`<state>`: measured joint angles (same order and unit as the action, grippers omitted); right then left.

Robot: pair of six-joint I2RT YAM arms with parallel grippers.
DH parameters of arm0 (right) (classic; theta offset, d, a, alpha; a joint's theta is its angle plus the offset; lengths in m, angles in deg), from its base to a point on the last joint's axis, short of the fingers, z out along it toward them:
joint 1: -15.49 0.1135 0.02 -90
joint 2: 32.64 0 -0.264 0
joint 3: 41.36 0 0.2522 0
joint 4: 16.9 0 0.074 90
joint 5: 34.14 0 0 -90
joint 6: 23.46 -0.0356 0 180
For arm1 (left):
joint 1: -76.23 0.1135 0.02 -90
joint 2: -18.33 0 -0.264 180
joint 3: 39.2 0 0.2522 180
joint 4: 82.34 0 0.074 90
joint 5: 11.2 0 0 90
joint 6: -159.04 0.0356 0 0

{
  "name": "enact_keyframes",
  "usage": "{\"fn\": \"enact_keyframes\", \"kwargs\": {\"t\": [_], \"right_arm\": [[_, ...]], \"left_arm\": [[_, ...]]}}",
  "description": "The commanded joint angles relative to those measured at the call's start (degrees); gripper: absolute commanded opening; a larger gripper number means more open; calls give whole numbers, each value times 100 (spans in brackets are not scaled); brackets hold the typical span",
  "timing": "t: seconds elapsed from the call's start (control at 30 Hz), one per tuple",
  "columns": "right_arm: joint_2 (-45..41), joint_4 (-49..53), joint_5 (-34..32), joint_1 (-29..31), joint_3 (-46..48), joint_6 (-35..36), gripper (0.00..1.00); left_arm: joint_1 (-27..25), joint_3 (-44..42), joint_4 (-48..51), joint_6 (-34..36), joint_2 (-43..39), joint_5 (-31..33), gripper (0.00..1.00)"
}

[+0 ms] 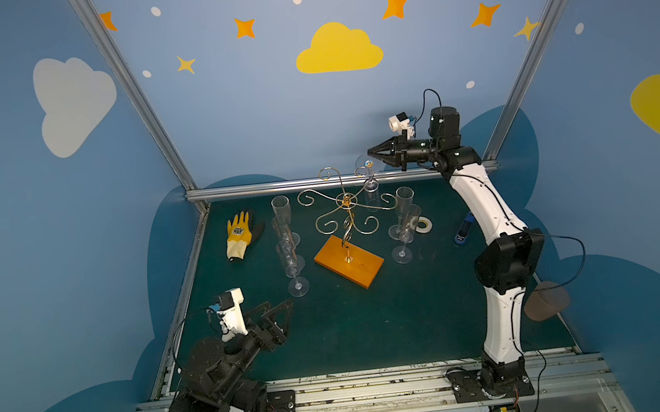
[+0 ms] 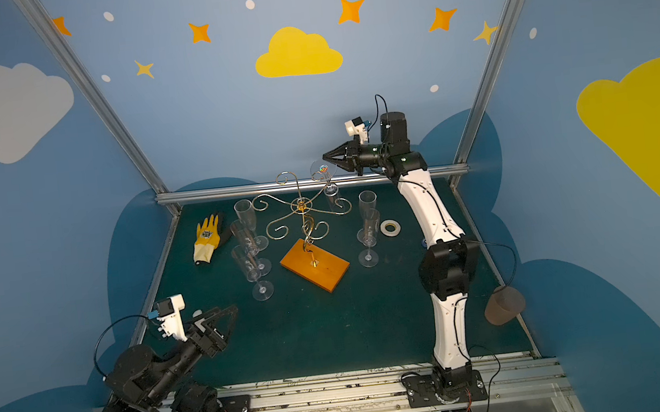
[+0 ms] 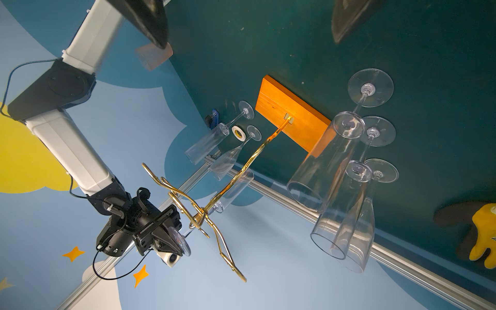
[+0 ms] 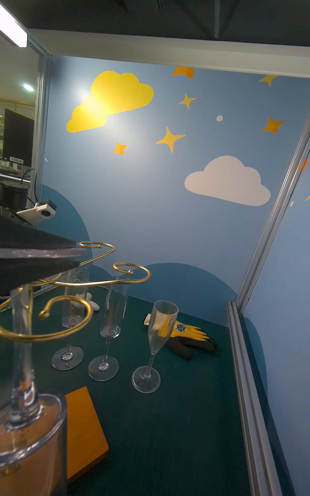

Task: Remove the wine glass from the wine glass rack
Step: 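Close the right gripper on the stem of the hanging glass, then pull the glass up off the rack with the right gripper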

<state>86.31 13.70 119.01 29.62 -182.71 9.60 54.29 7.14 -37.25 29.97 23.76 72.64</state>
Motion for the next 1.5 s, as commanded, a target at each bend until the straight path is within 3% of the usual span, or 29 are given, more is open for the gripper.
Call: {"fn": "enact_keyframes", "kwargs": {"t": [0.0,0.4,1.07,1.47], "right_arm": [[-418,-269,75,95,202,175,0],[-363,-234,-83,594,214,334,0],[822,-495,-937,758,-1655,888,0],[213,-120,-1829,688,-1655,2742,0]], "left_arm": [[-17,70,114,20,-93,53,93],[-18,108,322,20,-268,82,93],[-15,21,497,69,-534,193,95],[-16,81,333,110,-475,223,96]]}}
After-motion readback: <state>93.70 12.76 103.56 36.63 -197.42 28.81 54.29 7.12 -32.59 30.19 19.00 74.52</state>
